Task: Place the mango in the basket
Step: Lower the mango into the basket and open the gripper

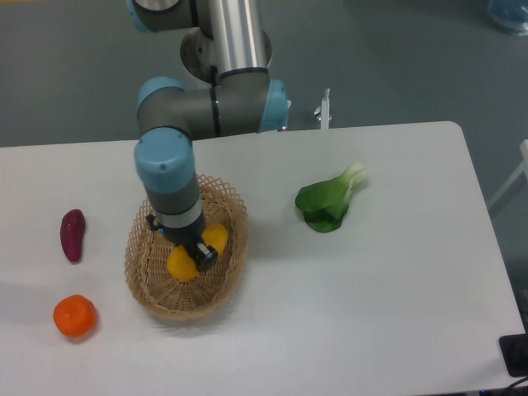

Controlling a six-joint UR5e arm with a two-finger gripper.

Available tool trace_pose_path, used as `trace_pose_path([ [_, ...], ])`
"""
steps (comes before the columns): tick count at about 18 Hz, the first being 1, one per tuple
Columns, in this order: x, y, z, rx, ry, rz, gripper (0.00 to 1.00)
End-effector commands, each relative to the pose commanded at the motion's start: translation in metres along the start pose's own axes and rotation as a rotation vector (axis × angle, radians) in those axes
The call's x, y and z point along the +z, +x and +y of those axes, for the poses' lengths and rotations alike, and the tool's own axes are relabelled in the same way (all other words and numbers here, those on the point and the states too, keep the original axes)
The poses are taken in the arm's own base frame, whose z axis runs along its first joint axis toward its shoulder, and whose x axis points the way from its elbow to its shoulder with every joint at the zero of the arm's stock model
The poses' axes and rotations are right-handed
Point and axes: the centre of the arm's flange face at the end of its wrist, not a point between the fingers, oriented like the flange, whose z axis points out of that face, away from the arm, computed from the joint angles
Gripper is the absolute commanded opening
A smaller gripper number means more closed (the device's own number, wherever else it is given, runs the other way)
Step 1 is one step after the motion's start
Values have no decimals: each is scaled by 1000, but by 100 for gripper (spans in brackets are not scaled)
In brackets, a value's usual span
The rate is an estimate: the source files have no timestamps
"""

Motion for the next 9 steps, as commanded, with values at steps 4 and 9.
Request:
trace_pose_path([
  [4,15,23,6,31,-7,4,39],
  [9,19,44,21,76,-38,11,39],
])
